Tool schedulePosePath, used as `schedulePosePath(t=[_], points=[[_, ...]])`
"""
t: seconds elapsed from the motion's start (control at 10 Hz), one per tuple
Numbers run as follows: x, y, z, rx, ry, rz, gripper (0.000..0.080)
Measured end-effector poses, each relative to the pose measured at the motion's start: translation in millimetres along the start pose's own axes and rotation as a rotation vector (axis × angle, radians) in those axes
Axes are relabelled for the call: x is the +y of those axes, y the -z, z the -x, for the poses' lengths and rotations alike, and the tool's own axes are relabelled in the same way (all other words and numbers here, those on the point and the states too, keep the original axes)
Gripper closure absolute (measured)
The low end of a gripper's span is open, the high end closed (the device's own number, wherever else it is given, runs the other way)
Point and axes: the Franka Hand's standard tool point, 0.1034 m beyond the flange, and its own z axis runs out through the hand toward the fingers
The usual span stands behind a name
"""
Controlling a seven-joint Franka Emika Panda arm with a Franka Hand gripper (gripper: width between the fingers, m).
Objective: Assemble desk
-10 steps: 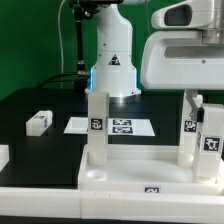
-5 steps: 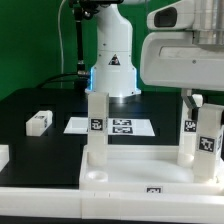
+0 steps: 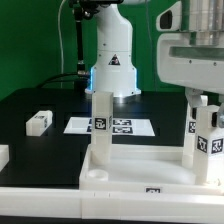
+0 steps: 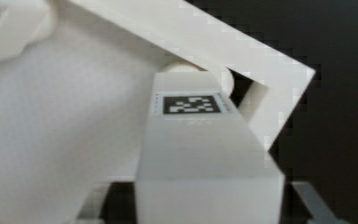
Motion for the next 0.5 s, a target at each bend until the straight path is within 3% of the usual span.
schedulePosePath(t=[0.4, 0.5], points=[[-0.1, -0.1, 0.4, -0.003, -0.243, 0.000, 0.0509], [-0.1, -0.1, 0.5, -0.003, -0.219, 0.000, 0.0434]])
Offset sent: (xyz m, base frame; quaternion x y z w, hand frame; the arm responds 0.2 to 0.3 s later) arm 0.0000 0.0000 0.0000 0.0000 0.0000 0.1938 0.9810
